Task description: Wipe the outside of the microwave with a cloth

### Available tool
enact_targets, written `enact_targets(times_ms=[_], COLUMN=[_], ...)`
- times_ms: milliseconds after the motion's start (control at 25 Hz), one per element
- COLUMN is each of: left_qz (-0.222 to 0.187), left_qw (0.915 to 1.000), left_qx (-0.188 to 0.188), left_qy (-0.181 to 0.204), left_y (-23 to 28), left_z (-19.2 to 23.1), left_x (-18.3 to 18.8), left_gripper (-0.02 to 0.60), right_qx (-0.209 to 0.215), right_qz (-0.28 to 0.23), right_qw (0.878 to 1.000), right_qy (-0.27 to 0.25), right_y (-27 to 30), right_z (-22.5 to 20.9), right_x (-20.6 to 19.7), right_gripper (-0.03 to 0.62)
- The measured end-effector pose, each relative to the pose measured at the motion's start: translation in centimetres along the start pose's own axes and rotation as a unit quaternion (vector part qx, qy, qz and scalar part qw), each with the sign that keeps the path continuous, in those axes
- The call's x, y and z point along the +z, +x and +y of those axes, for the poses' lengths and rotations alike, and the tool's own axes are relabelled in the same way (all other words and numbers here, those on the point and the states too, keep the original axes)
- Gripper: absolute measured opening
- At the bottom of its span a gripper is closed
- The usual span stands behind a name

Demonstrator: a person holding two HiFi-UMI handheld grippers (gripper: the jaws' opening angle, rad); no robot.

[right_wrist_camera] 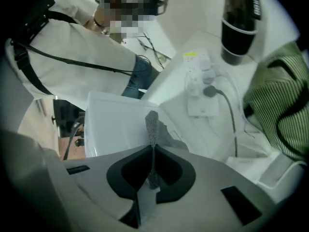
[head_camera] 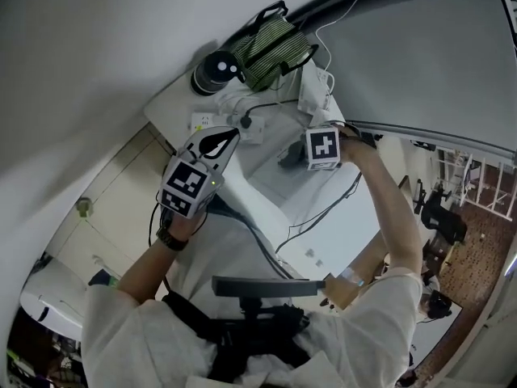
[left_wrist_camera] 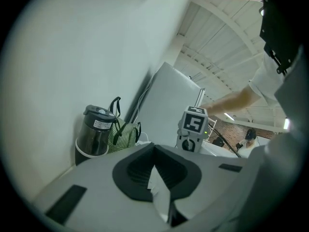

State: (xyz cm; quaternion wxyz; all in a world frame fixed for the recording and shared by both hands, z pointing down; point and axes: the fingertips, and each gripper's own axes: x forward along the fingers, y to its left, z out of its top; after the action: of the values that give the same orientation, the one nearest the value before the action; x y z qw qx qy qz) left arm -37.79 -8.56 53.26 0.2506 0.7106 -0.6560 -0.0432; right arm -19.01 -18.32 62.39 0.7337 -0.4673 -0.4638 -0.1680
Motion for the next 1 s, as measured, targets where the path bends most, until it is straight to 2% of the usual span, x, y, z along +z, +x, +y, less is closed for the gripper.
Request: enact_targets(times_ms=[200, 320, 400, 560, 760, 880, 1000], left_qz=[0.001, 0.002, 0.003, 0.007, 0.009, 0.010, 0.011], left_qw=[1.0000, 1.0000, 1.0000, 1.0000, 0.9999, 0.9999, 0.9998], left_qx=[0.009, 0.006, 0.003, -0.005, -0.004, 0.002, 0.012], left_qy=[-0.001, -0.003, -0.004, -0.002, -0.008, -0.004, -0.006], left_y=[0.4, 1.0, 1.4, 1.6, 1.7, 1.4, 0.6], left_z=[0.4, 0.1, -0.3, -1.2, -1.3, -0.8, -0.2], left_x=[0.0, -0.2, -0.4, -0.7, -1.2, -1.4, -1.6], left_gripper=[0.024, 0.025, 0.024, 0.025, 0.025, 0.025, 0.025], right_qx=[0.076, 0.109, 0.116, 0.056, -0.017, -0.040, -0.041], right_qz=[-0.047, -0.057, -0.055, 0.017, 0.103, 0.134, 0.143], right_qw=[0.989, 0.981, 0.979, 0.990, 0.994, 0.990, 0.989], right_qy=[-0.118, -0.152, -0.158, -0.129, -0.044, 0.008, 0.023], right_y=[0.8, 1.3, 1.7, 2.8, 3.8, 4.2, 5.1], right_z=[6.5, 9.0, 9.3, 5.0, -3.2, -7.1, -8.7], right_x=[8.3, 10.2, 10.3, 6.3, -2.0, -6.4, -7.2], right_gripper=[0.029, 0.029, 0.029, 0.029, 0.029, 0.029, 0.029])
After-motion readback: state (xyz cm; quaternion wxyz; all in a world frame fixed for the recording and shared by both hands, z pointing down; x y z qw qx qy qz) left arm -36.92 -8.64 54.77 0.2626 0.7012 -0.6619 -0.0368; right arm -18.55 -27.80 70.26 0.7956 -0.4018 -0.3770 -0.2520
